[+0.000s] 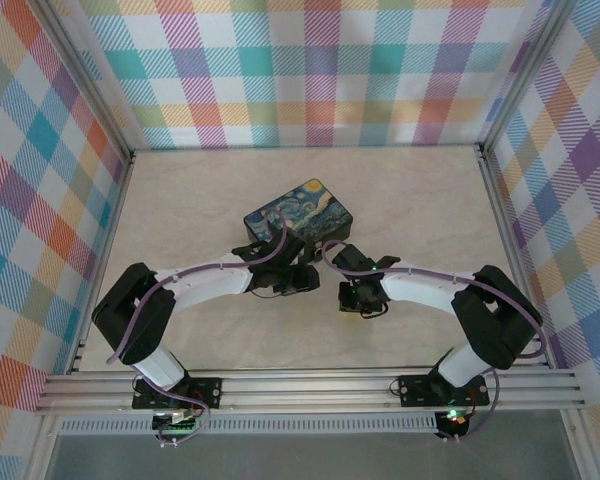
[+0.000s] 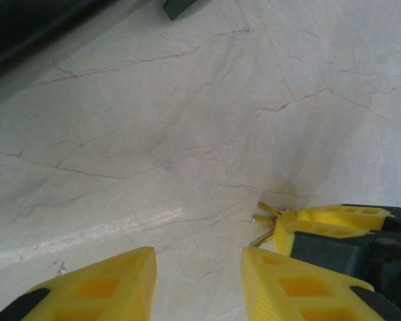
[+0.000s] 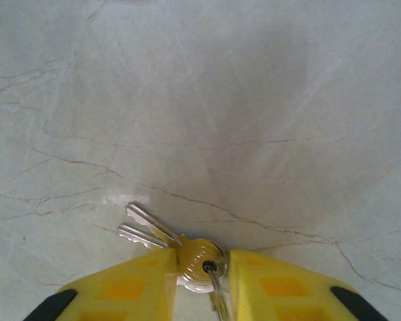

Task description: Unlock the padlock with the key

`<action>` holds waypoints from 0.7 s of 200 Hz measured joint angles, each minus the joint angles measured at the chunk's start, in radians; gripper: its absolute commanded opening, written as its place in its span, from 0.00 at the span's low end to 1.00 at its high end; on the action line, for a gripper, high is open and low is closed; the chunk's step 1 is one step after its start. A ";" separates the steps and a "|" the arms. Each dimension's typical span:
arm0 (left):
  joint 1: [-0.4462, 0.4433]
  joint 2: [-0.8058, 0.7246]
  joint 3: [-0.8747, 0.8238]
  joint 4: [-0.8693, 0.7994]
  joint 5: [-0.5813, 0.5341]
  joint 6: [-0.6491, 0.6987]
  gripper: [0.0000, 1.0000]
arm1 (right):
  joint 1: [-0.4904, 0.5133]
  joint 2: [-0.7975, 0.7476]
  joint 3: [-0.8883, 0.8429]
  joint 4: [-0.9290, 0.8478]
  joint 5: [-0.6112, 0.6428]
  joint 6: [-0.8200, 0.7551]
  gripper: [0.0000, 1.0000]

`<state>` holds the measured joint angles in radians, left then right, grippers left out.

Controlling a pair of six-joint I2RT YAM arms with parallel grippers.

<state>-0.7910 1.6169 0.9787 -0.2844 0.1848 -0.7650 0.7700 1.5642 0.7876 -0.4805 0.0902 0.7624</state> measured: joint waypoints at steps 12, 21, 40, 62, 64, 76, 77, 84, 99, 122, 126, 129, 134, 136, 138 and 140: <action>0.000 -0.004 0.000 -0.005 -0.004 0.002 0.39 | 0.000 0.000 0.000 0.000 0.002 0.008 0.21; 0.000 -0.006 0.000 -0.006 -0.006 0.004 0.39 | 0.002 -0.002 0.000 -0.001 0.004 0.014 0.20; 0.000 -0.012 0.000 -0.016 -0.011 0.011 0.39 | 0.002 -0.009 -0.005 0.002 0.006 0.018 0.14; 0.000 -0.016 0.000 -0.025 -0.013 0.019 0.39 | 0.003 -0.040 -0.039 0.041 0.007 0.016 0.08; 0.000 -0.016 0.000 -0.026 -0.013 0.020 0.39 | 0.003 -0.045 -0.045 0.047 0.007 0.015 0.07; 0.000 -0.016 0.000 -0.026 -0.011 0.022 0.39 | 0.003 -0.074 -0.075 0.081 0.008 0.016 0.05; 0.000 -0.016 0.000 -0.026 -0.010 0.022 0.39 | 0.003 -0.076 -0.077 0.084 0.008 0.016 0.05; 0.000 -0.016 0.000 -0.024 -0.008 0.022 0.38 | 0.003 -0.097 -0.097 0.106 0.008 0.016 0.04; -0.001 -0.015 0.000 -0.020 0.005 0.018 0.39 | 0.003 -0.130 -0.135 0.151 0.009 0.016 0.03; -0.008 -0.003 0.000 0.026 0.035 -0.005 0.38 | 0.004 -0.162 -0.176 0.214 0.011 0.020 0.03; -0.008 0.003 0.001 0.035 0.042 -0.012 0.38 | 0.004 -0.165 -0.180 0.225 0.011 0.023 0.03; -0.009 0.006 0.002 0.042 0.045 -0.015 0.38 | 0.004 -0.166 -0.183 0.233 0.011 0.023 0.03; -0.011 0.014 0.002 0.054 0.052 -0.024 0.38 | 0.004 -0.171 -0.188 0.246 0.011 0.025 0.02; -0.011 0.018 0.003 0.060 0.055 -0.028 0.38 | 0.004 -0.173 -0.190 0.252 0.011 0.027 0.02; -0.012 0.020 0.003 0.061 0.057 -0.031 0.38 | 0.004 -0.174 -0.191 0.255 0.011 0.027 0.02; -0.012 0.024 0.005 0.066 0.060 -0.034 0.38 | 0.004 -0.177 -0.193 0.259 0.011 0.027 0.02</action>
<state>-0.8028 1.6409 0.9833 -0.2188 0.2451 -0.7990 0.7742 1.3876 0.5949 -0.2211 0.1013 0.7895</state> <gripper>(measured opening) 0.384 0.115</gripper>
